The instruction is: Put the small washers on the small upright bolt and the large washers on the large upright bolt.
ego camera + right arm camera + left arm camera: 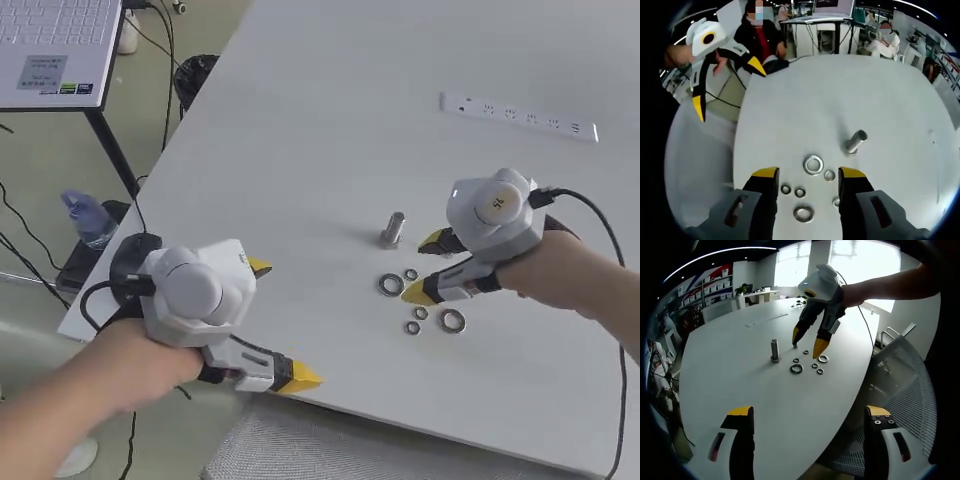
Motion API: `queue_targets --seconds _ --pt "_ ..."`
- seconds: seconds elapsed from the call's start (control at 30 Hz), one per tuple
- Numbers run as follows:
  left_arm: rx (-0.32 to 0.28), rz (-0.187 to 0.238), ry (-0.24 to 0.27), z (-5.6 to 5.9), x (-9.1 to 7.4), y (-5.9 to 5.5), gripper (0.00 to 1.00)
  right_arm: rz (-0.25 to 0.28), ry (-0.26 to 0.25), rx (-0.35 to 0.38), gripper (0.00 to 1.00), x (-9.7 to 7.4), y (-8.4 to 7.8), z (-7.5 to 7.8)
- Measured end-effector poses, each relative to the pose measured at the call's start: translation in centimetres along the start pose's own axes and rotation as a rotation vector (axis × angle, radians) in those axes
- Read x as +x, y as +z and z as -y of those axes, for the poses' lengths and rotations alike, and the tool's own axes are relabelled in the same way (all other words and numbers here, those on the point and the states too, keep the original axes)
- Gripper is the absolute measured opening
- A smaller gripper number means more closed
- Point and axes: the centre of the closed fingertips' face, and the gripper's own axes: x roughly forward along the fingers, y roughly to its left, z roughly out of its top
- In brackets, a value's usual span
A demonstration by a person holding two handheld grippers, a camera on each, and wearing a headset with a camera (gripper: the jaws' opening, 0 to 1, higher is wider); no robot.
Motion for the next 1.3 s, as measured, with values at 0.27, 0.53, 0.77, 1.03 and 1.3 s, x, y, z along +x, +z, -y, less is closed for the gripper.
queue_targets --seconds 0.27,0.53,0.77,1.03,1.3 --pt "0.012 -0.002 -0.004 -0.1 0.3 0.1 0.9 -0.062 0.009 -0.053 0.45 1.4 -0.5 -0.2" --pt "-0.004 0.013 0.001 -0.3 0.5 0.3 0.89 -0.12 0.038 -0.103 0.43 3.0 -0.8 -0.4" --pt "0.002 0.017 0.01 -0.7 0.2 0.4 0.87 -0.154 0.037 -0.146 0.4 3.8 -0.8 -0.2" --pt "0.001 0.015 0.013 -0.8 0.2 0.3 0.87 -0.199 0.041 -0.18 0.38 4.7 -1.5 0.0" --pt "-0.001 0.006 0.007 -0.6 0.3 -0.1 0.86 -0.23 0.027 -0.218 0.34 5.1 -1.7 0.2"
